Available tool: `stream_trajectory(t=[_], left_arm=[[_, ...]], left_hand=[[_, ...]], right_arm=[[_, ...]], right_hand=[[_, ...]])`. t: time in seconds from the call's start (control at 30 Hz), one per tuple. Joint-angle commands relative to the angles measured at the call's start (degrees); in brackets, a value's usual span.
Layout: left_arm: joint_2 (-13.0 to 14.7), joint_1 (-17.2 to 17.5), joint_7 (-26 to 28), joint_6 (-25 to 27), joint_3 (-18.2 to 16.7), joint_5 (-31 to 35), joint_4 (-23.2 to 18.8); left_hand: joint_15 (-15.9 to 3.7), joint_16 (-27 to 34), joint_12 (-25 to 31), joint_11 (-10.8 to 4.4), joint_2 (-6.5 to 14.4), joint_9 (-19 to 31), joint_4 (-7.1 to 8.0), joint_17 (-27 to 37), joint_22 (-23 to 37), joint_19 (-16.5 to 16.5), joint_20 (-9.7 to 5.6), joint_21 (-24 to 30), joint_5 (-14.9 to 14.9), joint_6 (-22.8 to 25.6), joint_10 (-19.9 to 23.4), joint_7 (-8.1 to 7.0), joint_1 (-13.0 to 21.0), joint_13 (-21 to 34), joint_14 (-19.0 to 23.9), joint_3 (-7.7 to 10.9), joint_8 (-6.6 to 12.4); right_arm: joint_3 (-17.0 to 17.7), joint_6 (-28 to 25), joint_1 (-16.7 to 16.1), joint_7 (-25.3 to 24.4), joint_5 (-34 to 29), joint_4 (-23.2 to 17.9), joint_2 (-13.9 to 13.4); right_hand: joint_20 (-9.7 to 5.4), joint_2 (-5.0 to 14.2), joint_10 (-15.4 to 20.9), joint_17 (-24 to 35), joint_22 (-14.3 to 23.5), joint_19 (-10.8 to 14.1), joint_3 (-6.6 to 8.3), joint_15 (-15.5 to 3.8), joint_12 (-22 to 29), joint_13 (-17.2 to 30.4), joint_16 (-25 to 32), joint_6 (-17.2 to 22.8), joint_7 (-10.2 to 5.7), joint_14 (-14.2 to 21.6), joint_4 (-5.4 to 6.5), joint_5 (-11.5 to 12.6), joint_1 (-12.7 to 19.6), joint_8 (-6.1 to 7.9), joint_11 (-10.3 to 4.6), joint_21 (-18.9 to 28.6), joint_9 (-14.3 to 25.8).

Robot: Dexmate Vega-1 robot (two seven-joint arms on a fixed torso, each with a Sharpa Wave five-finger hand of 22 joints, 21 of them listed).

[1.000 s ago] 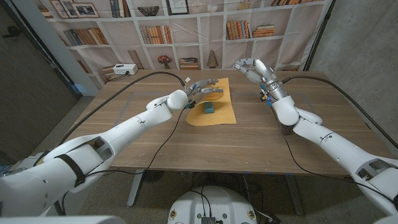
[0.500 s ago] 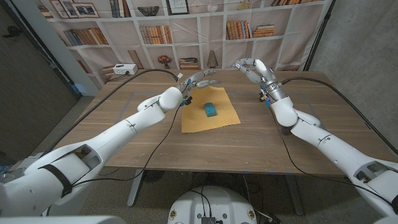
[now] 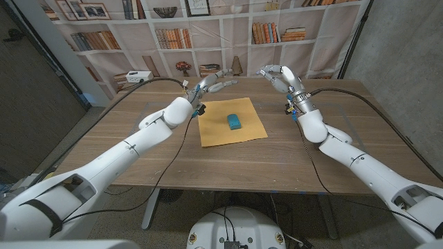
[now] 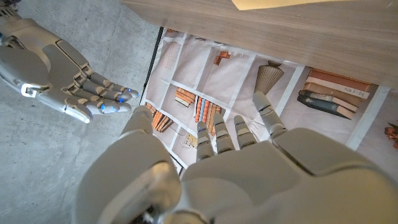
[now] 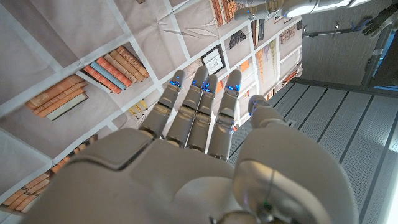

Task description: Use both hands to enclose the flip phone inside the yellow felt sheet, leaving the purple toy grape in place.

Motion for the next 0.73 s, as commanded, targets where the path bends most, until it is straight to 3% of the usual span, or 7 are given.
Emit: stream_trajectory(t=[0.03,0.23,0.37,0.4,0.43,0.6,0.73], left_arm=[[3.7,6.7,1.6,-5.2,-6.4,-5.3,-3.4],[4.6,8.9,0.1,-9.3,-8.7,-8.9,-2.0],[4.3,10.2,-0.3,-11.9,-10.0,-11.2,-0.7],[4.1,10.4,-0.5,-12.7,-10.3,-12.0,-0.2],[3.9,10.7,-0.5,-13.3,-10.6,-12.5,0.1],[2.8,11.4,-1.6,-14.4,-11.5,-15.6,2.4],[2.0,11.3,-1.8,-13.2,-11.8,-17.3,3.4]], left_hand=[[0.53,0.4,-0.1,0.41,0.2,0.0,0.61,0.0,0.1,-12.3,0.37,-0.2,0.1,-0.8,-0.4,-0.04,-1.0,-0.1,-0.1,-0.28,0.03],[0.55,0.5,-0.3,0.78,0.4,0.0,1.17,-0.2,0.1,-11.9,0.35,-0.5,0.1,-2.1,-1.0,-0.67,-2.3,-0.3,-0.3,-0.69,-0.25],[0.65,0.6,-0.5,0.81,0.7,-0.1,1.66,-0.3,0.2,-11.6,0.34,-0.8,0.2,-3.2,-1.7,-1.26,-3.4,-0.5,-0.2,-0.98,-0.41],[0.73,0.6,-0.6,0.99,0.7,-0.1,1.82,-0.3,0.2,-11.4,0.33,-0.8,0.2,-3.5,-1.8,-1.54,-3.7,-0.6,-0.2,-1.08,-0.43],[0.76,0.7,-0.6,0.94,0.8,-0.1,2.01,-0.3,0.2,-11.2,0.33,-0.9,0.2,-3.9,-1.9,-2.02,-4.2,-0.7,-0.2,-1.20,-0.46],[0.83,0.8,-0.6,0.86,1.3,-0.2,2.78,-0.4,0.2,-10.4,0.32,-1.0,0.3,-4.4,-2.0,-2.58,-5.6,-1.0,-0.1,-1.54,-0.36],[0.95,0.7,-0.7,0.93,1.8,-0.2,3.25,-0.4,0.2,-10.2,0.36,-1.1,0.3,-4.8,-2.4,-2.68,-6.4,-1.1,-0.4,-1.67,-0.36]], right_arm=[[0.6,-3.6,-2.6,1.4,3.8,-3.5,2.4],[1.2,-5.4,-3.6,4.2,9.9,-4.1,4.2],[1.9,-5.8,-3.7,7.7,16.0,-3.3,5.2],[2.2,-6.0,-3.6,8.8,18.0,-2.8,5.7],[2.5,-6.4,-3.7,9.8,19.8,-2.8,5.9],[3.1,-8.3,-2.7,13.7,25.3,-0.4,7.0],[2.9,-7.5,-2.0,13.0,24.5,1.2,7.9]], right_hand=[[0.38,0.02,-0.1,0.0,0.0,0.0,0.62,-1.44,-0.1,0.2,-0.1,-0.4,0.12,-0.4,0.08,0.2,-0.4,-0.03,0.02,-0.1,0.1],[0.69,-0.19,-2.7,-0.1,0.1,-0.5,1.12,-1.13,-1.3,0.3,-0.7,-3.1,-0.34,-2.2,-0.19,0.1,-1.3,-0.96,0.45,-0.3,0.2],[1.49,-0.69,-6.1,-0.3,0.1,-1.5,1.47,-0.81,-2.5,0.3,-1.4,-8.3,-1.43,-5.0,-0.35,0.0,-3.0,-2.16,0.39,-0.7,0.2],[1.73,-0.72,-7.5,-0.4,0.1,-1.7,1.58,-0.51,-2.9,0.2,-1.5,-9.4,-1.55,-5.4,-0.37,-0.1,-3.4,-2.25,0.68,-0.8,0.2],[2.42,-1.04,-9.7,-0.5,0.2,-2.5,1.64,-0.16,-3.5,0.0,-1.8,-11.9,-2.14,-6.8,-0.50,-0.1,-4.0,-2.55,-0.03,-1.1,0.2],[5.42,-2.35,-25.1,-3.7,0.1,-6.2,2.33,1.98,-4.2,-2.1,-2.7,-29.1,-6.19,-16.9,-1.44,-0.2,-7.8,-2.88,-2.09,-3.0,-0.1],[5.46,-2.68,-28.5,-4.8,0.0,-7.1,2.51,1.83,-4.1,-2.7,-2.8,-32.1,-6.19,-19.5,-1.70,-0.2,-8.6,-2.67,-2.65,-3.6,-0.2]])
